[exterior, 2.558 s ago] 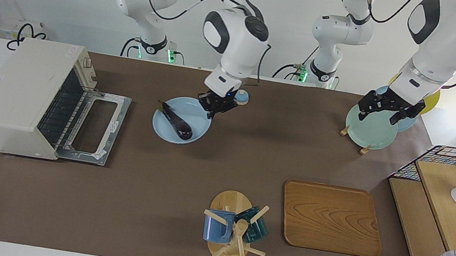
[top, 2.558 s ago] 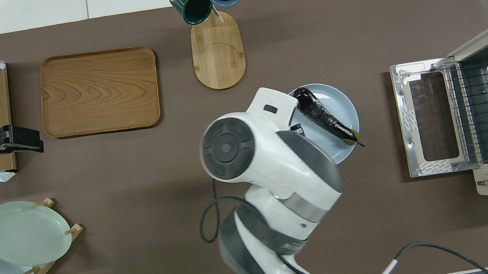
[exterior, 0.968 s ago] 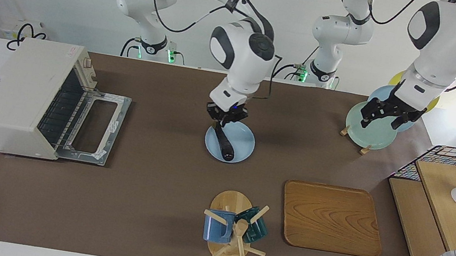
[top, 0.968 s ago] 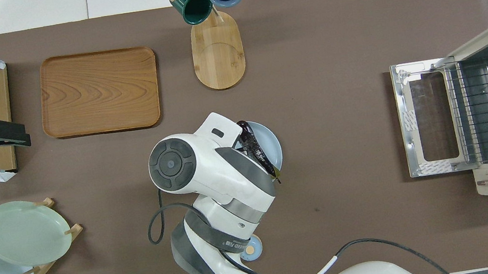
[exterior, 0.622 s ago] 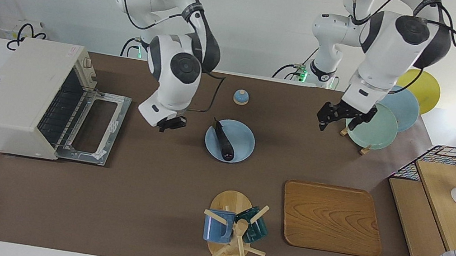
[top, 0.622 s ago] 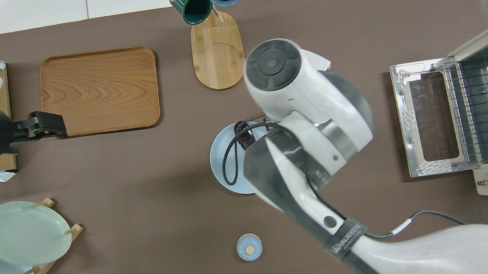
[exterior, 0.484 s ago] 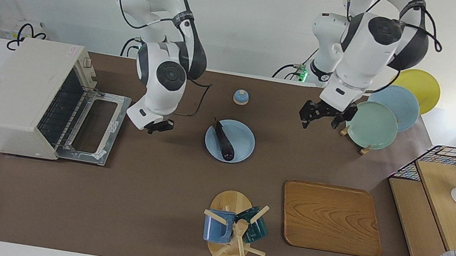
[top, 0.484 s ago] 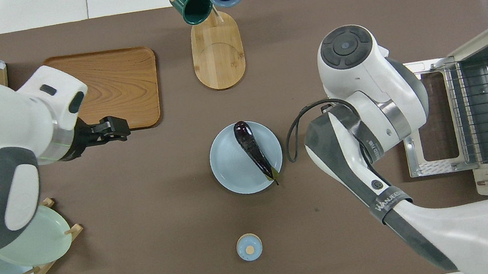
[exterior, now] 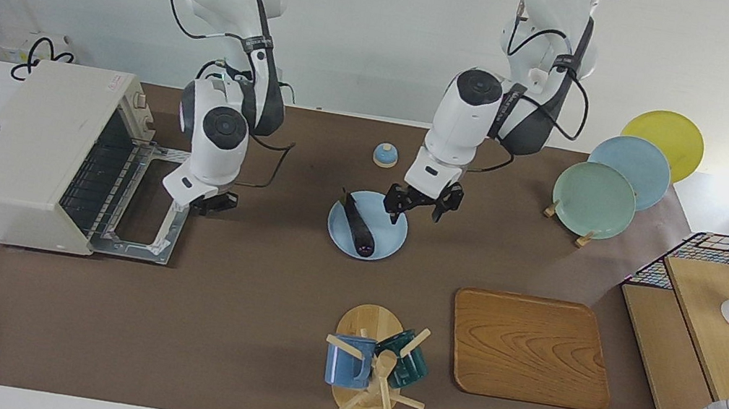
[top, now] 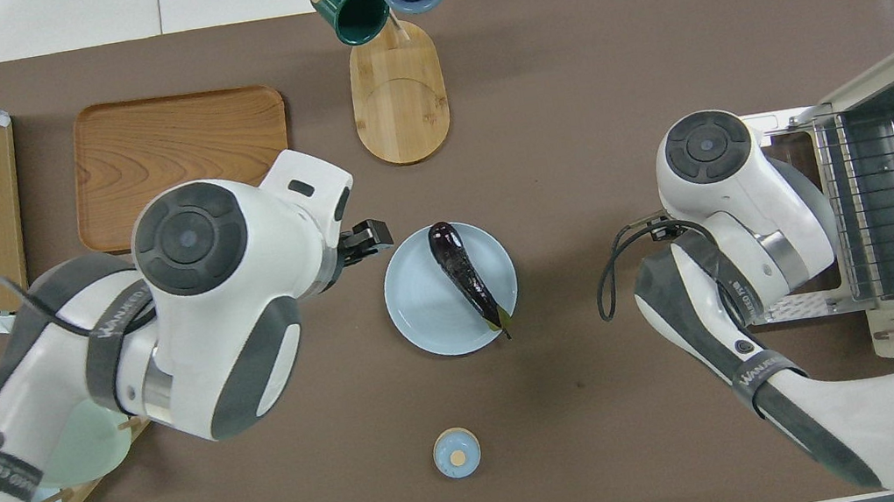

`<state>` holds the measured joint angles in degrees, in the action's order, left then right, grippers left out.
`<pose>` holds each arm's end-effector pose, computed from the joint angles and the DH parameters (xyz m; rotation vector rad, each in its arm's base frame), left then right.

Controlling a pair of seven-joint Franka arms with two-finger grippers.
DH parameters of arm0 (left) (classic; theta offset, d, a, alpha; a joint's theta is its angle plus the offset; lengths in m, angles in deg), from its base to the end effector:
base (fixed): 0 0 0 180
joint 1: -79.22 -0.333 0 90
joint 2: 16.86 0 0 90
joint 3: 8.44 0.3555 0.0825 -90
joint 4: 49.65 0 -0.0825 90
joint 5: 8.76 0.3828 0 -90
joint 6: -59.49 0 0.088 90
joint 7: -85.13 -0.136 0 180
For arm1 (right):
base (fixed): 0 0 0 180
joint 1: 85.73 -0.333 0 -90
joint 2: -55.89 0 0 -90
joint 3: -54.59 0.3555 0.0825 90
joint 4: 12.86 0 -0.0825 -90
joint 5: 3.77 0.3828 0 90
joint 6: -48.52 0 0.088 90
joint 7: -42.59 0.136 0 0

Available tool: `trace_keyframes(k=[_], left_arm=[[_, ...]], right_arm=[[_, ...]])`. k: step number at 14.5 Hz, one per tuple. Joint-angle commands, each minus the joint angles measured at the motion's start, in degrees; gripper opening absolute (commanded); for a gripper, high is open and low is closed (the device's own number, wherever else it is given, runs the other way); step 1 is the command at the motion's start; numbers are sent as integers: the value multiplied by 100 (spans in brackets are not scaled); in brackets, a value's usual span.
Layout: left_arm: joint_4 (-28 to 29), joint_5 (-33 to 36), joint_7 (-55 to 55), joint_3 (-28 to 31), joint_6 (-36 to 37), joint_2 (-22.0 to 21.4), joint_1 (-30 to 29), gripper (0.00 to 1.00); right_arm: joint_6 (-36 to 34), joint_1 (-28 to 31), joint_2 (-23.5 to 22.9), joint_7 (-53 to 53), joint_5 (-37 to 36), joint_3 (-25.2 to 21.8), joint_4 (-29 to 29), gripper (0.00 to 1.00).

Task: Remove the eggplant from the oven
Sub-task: 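Grasp the purple eggplant with the left gripper while the right gripper withdraws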

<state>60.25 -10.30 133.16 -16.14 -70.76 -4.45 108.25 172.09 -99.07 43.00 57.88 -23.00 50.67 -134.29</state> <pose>0.5069 -0.3748 0.4063 2.9902 0.3277 0.1052 0.5508 0.0703 0.3059 2.8222 0.1569 -0.1755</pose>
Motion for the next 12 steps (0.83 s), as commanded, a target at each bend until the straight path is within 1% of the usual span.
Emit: trace_keyframes(k=[1,4,7,9,10,12], left_arm=[[-3,-31,469,101,-649,401,305,100],[-12,-22,838,110,-1247,805,569,100],[-20,-5,884,110,-1407,964,648,99],[-29,30,893,119,-1442,1035,736,92],[-21,48,893,119,-1451,1053,736,86],[-20,48,893,119,-1443,1053,745,68]], right_arm=[[202,164,199,-157,-107,76,-276,0],[228,322,191,-377,-116,76,-276,0],[176,384,164,-579,-396,76,-171,0],[-69,410,199,-938,-424,67,92,0],[-357,515,252,-1218,-424,75,337,0],[-999,691,392,-1755,-345,76,794,0]])
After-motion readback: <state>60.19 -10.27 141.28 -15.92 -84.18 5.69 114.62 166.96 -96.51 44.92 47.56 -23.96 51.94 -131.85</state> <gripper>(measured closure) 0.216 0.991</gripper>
